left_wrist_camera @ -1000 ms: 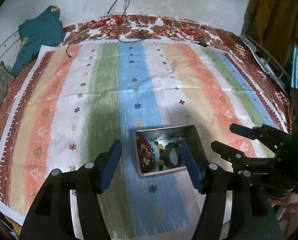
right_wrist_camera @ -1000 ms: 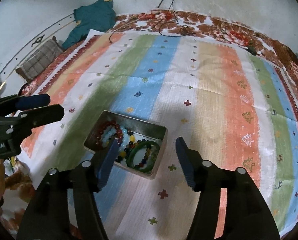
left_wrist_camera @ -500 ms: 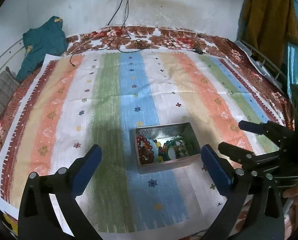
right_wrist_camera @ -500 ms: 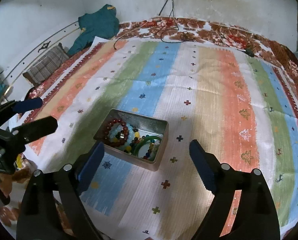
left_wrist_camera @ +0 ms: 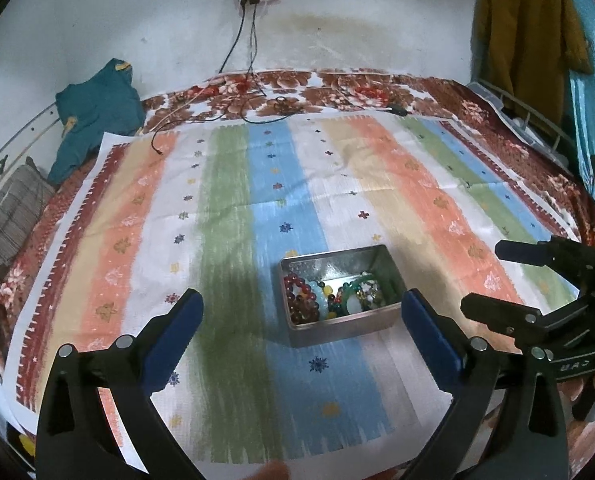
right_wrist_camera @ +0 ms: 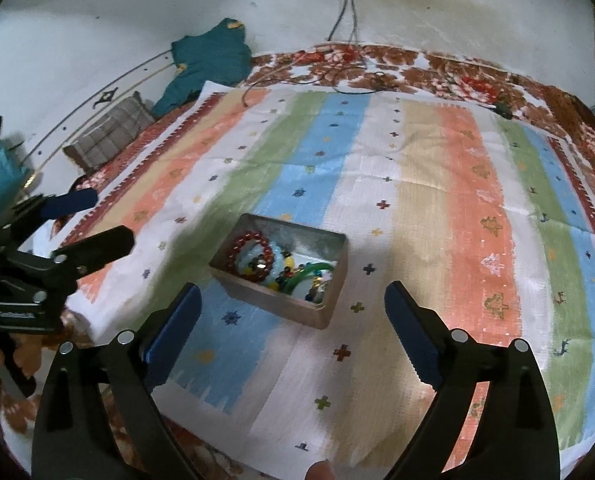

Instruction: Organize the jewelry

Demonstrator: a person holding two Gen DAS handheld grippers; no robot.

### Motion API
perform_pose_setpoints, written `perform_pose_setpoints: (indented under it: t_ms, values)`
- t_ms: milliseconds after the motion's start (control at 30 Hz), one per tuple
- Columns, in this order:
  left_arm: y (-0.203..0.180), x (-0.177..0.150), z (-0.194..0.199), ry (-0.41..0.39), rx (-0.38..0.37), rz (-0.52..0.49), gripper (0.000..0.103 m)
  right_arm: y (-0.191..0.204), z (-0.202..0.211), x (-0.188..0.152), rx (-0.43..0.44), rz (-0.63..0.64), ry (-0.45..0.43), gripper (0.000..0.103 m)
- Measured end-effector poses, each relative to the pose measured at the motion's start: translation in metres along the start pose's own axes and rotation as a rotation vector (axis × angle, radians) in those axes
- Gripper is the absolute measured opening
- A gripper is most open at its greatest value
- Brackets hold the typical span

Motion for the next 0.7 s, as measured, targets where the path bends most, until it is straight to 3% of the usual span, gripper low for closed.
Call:
perform_pose_setpoints:
  t_ms: [700]
  values:
    - [-0.003,-0.019,0.020,-0.055,-0.014,0.003,0.097,0.012,0.029,-0.018,-0.016,0.029,-0.089,0.093]
Point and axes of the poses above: each gripper's, at about its wrist camera, not at the fingertips, and z roughly against the way its jaws point, y to its left, x to its top, the point moved 1 cm from there along -z, roughly the way its jaws point, and after that the axes turned 6 degrees about x, right-handed, at the moved point
